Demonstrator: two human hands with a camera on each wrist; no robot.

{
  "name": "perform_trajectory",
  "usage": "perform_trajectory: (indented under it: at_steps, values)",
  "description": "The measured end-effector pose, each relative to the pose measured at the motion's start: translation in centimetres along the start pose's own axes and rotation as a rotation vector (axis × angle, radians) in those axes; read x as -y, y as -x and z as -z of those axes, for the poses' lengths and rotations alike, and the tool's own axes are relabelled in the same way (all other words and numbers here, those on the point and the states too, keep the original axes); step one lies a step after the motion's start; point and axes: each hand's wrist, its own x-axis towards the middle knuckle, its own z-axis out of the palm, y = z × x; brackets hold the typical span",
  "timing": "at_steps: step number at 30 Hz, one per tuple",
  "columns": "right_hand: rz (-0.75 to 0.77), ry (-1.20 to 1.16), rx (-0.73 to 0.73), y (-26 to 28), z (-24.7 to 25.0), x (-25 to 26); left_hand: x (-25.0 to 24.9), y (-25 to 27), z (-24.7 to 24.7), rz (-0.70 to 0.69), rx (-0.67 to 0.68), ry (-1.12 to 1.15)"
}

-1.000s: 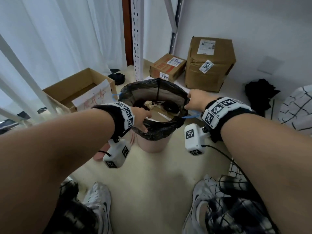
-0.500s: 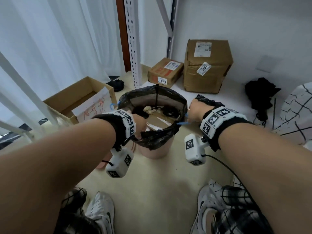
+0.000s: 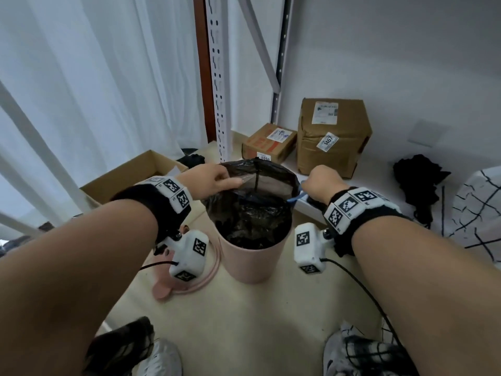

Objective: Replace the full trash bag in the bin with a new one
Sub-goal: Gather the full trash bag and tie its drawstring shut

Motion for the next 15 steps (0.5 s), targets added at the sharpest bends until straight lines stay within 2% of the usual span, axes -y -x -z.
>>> perform_trajectory:
  at_steps: [4,5,7,9,12,15]
  values:
    - [0.030,-0.127,-0.003,-0.6,-0.1,0.6,1.3,-1.0,0.0,0.222,-0.246,-0.082]
    - [0.026,-0.148,0.003,-0.7,-0.1,0.6,1.8,-1.2,-0.2,0.306,-0.261,-0.099]
    - [0.027,-0.174,-0.005,-1.0,-0.5,0.5,2.7,-1.7,-0.9,0.465,-0.201,-0.076]
    - [0.011,-0.206,-0.017,-1.3,-1.0,0.3,3.7,-2.5,-2.1,0.533,-0.105,-0.015]
    - [-0.009,-0.209,0.017,-1.6,-1.8,-0.3,4.5,-3.5,-3.1,0.542,-0.096,0.092]
    - [0.005,-0.148,0.086,-1.5,-2.3,0.0,3.9,-4.1,-3.4,0.561,-0.121,0.035]
